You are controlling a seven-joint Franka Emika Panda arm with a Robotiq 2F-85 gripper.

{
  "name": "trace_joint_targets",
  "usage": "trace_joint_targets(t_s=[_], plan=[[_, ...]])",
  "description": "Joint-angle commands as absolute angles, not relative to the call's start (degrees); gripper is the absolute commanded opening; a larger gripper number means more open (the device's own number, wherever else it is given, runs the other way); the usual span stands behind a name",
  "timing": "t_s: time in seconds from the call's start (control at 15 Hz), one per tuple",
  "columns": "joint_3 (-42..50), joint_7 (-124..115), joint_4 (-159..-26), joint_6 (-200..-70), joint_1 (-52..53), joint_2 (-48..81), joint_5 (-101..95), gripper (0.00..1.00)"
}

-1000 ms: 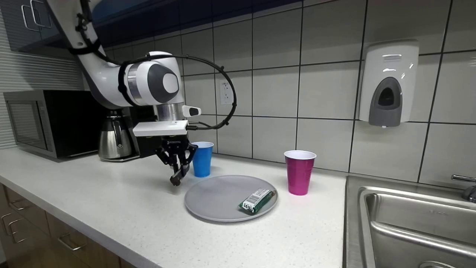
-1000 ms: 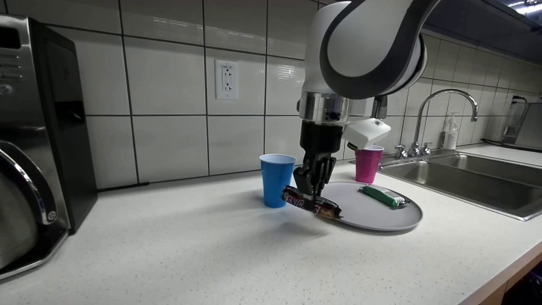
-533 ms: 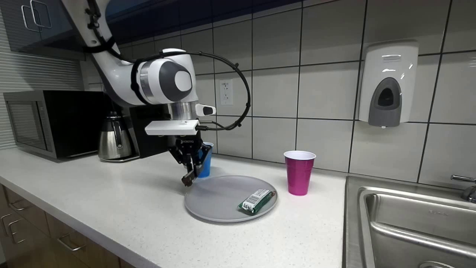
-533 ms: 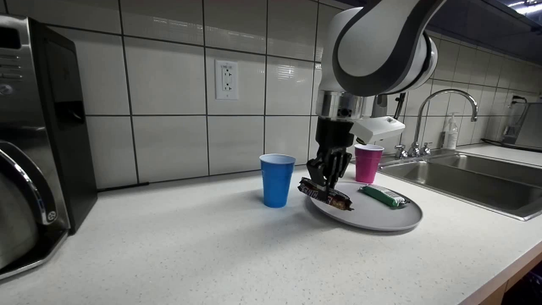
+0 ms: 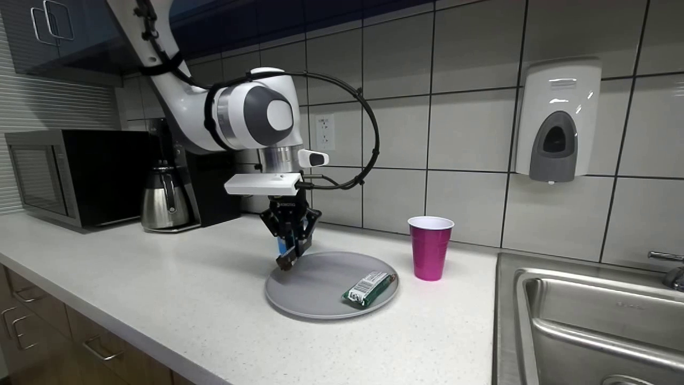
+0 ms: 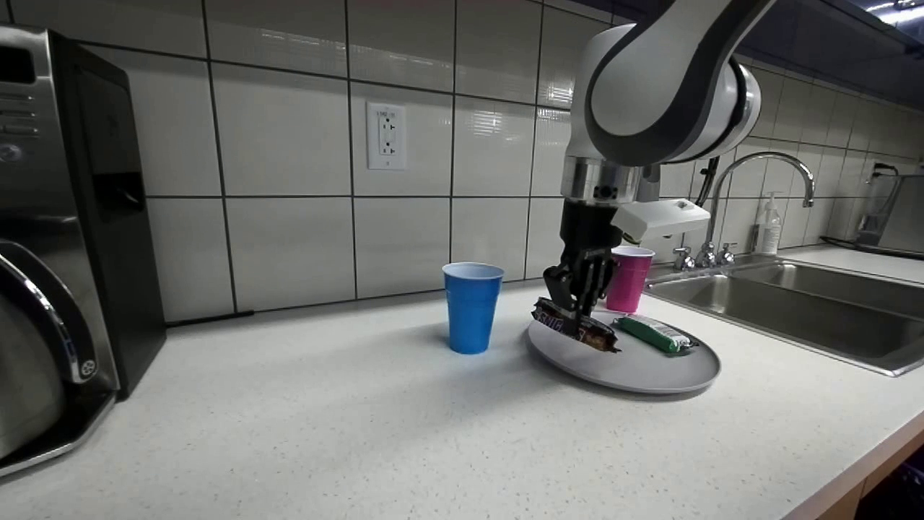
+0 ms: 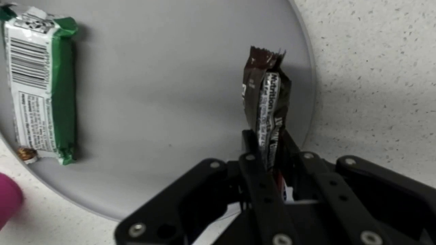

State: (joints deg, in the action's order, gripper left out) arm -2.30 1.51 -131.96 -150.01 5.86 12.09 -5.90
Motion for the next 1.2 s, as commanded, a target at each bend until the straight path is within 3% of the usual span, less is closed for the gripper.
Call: trace_joint_targets(t_s=[0.0, 1.13], plan=[[-2.2, 0.4, -132.2, -149.7, 4.8, 11.3, -5.0, 0.05], [1.8, -6.0, -130.5, -149.4, 3.4, 16.1, -5.2, 0.06]])
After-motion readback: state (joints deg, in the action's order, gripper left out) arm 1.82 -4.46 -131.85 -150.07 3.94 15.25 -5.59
